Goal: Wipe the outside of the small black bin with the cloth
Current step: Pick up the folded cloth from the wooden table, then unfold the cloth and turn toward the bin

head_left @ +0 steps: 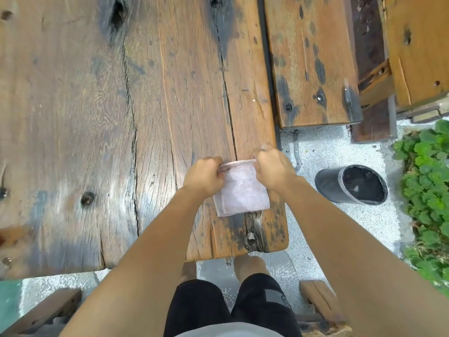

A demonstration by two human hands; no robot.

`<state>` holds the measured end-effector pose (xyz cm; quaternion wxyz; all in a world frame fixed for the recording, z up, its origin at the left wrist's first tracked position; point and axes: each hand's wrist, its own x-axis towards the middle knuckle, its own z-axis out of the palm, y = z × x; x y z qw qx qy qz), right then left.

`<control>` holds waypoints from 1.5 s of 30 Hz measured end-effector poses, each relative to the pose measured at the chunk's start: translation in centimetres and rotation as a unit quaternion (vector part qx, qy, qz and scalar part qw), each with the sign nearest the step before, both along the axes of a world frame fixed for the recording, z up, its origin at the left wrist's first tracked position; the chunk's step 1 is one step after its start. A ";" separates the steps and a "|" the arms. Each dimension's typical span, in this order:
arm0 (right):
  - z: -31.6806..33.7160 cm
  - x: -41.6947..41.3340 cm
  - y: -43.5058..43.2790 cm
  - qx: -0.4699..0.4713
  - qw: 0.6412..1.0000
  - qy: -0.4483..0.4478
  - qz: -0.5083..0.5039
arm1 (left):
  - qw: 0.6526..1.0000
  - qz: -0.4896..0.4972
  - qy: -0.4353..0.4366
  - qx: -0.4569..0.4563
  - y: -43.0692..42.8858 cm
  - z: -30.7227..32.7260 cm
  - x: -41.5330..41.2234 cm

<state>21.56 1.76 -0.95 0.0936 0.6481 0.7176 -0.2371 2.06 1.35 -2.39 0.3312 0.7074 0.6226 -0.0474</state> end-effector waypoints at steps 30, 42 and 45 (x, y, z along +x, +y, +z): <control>30.0 2.7 -3.1 0.332 0.912 -0.172 -0.171 | 0.814 -0.344 -0.059 0.465 10.5 29.6 5.1; 34.4 9.3 -13.3 0.333 0.870 -0.229 -0.281 | 0.753 -0.420 -0.120 0.492 3.8 33.0 15.6; 34.7 11.6 -16.0 0.345 0.859 -0.232 -0.298 | 0.744 -0.433 -0.136 0.491 1.4 33.6 18.6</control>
